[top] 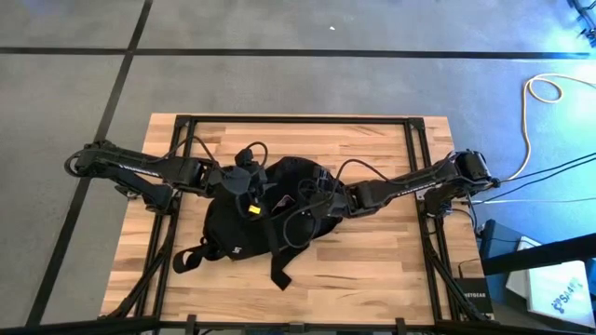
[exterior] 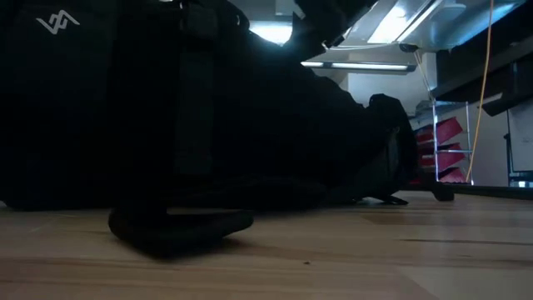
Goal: Unpack backpack
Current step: Put the pink cellphone into the black backpack, then close the black backpack
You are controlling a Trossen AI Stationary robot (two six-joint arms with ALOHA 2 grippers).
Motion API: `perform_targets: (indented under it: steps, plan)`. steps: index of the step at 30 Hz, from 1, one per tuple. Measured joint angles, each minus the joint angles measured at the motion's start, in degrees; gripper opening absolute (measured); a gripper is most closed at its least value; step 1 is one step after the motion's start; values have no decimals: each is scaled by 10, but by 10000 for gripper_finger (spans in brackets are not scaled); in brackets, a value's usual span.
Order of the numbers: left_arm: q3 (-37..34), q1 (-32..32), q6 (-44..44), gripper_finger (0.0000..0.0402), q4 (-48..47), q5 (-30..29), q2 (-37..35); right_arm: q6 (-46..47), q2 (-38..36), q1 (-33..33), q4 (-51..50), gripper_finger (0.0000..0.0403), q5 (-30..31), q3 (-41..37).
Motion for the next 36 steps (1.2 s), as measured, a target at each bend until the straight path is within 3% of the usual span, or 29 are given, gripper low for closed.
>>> perform_targets:
  steps: [5,13,24,27,29,32,36]
  plan:
    - [0,0,0,6,0,0,0,11,6,-10,8,0,-1,0]
    - [0,0,0,5,-1,2,0,7,57,-14,99,0,-61,0]
    - [0,0,0,6,-11,1,0,-6,76,-13,256,0,-201,0]
    - [0,0,0,6,-11,1,0,-16,74,-13,264,0,-260,1]
    - [0,0,0,6,-11,1,0,-22,64,-7,254,0,-267,0]
    - [0,0,0,6,-11,0,0,-37,27,12,235,0,-191,1]
    - [0,0,0,6,-12,-1,0,-42,-21,54,162,0,48,1]
